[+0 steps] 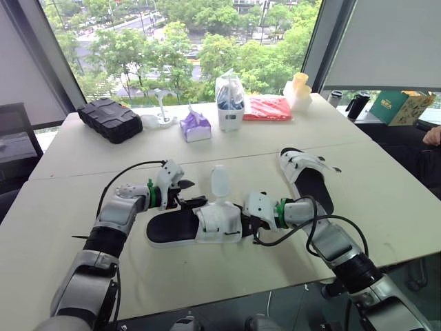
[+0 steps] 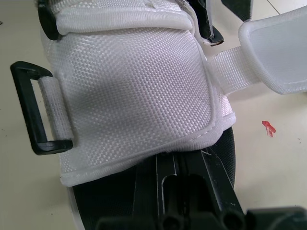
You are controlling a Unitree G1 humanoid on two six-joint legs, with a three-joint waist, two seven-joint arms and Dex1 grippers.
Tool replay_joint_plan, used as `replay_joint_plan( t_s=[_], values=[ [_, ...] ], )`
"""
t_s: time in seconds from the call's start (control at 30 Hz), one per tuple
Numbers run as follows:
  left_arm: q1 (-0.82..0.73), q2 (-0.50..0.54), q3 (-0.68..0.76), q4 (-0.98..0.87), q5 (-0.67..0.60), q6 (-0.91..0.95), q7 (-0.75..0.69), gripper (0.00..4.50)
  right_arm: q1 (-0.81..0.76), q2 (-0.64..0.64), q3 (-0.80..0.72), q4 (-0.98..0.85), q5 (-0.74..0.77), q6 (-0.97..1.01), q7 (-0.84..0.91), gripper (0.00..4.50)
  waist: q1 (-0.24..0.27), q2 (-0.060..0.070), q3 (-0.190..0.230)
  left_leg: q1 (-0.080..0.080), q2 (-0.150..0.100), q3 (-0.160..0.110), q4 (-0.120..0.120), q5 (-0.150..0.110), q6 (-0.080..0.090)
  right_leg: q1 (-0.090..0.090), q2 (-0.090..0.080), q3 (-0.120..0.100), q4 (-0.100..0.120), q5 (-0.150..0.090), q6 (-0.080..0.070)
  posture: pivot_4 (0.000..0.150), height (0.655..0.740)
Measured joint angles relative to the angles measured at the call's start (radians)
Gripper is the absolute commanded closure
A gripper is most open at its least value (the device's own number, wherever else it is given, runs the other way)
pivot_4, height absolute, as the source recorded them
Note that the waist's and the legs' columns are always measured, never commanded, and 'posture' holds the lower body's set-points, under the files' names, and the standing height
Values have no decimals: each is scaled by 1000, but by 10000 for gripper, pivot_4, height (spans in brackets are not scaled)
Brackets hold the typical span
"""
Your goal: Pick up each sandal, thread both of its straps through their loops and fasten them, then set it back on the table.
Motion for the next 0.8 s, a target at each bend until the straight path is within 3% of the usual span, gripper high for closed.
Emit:
replay_joint_plan(
  t_s=[0.33,0.6,0.8],
  values=[
    [-119,-39,19,256,62,-47,123,469,-3,2,3,2,-5,-1,-3,45000,-1,-1,-1,0,0,0,1,0,0,0,1,-1,0,0,0,1500,7400],
    [-261,-46,221,295,-137,170,55,469,-6,2,4,5,-5,-5,0,45000,-3,-2,0,-1,0,-1,1,0,0,0,1,-2,0,0,1,1500,7400],
    [-259,-64,226,249,-203,363,-9,469,-9,4,10,7,-5,-12,-1,45000,-5,-2,0,0,0,-1,0,0,0,0,2,-2,1,0,1,1500,7400]
  ],
)
